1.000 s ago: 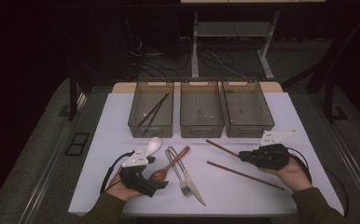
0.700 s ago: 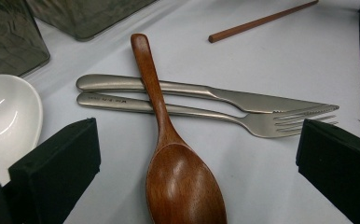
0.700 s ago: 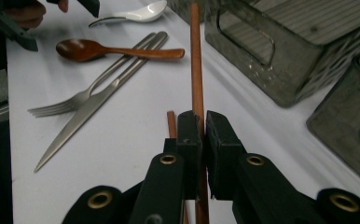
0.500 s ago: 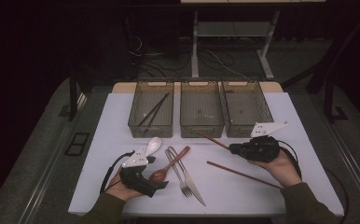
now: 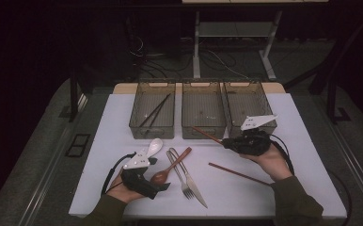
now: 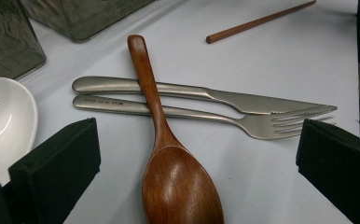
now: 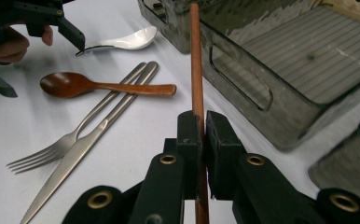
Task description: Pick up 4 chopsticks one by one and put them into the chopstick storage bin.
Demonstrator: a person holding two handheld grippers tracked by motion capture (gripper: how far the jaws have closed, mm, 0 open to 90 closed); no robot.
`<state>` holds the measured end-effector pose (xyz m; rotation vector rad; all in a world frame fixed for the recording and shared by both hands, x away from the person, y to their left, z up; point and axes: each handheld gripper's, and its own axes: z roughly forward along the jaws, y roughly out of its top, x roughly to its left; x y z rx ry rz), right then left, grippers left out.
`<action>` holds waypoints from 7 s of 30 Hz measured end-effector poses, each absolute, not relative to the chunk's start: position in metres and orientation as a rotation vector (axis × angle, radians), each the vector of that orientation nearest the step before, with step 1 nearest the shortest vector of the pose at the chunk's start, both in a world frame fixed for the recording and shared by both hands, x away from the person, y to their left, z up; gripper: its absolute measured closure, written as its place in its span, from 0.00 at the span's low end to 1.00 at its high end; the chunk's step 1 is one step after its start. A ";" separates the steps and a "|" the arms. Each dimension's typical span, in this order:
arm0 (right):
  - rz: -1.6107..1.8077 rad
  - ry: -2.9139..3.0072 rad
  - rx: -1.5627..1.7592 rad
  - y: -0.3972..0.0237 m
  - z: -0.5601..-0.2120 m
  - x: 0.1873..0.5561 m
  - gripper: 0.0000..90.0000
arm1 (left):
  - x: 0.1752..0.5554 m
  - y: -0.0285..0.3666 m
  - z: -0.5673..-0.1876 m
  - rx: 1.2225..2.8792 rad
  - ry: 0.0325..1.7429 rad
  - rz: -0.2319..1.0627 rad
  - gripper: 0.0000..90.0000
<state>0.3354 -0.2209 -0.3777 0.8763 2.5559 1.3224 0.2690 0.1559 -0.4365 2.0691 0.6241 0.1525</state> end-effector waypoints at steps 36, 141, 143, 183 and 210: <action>1.269 2.525 0.955 -0.147 -0.347 0.400 0.94 | 0.268 0.155 -0.436 2.071 0.625 0.156 0.00; 1.299 2.435 0.975 -0.107 -0.343 0.421 0.46 | 0.267 0.150 -0.437 2.078 0.582 0.157 0.00; 1.308 2.424 0.971 -0.116 -0.342 0.416 0.46 | 0.267 0.150 -0.437 2.079 0.584 0.155 0.00; 1.366 2.460 0.893 -0.232 -0.381 0.332 0.42 | 0.269 0.155 -0.436 2.082 0.587 0.176 0.00; 1.169 2.688 0.841 -0.284 -0.423 0.285 0.82 | 0.268 0.154 -0.435 2.086 0.586 0.179 0.00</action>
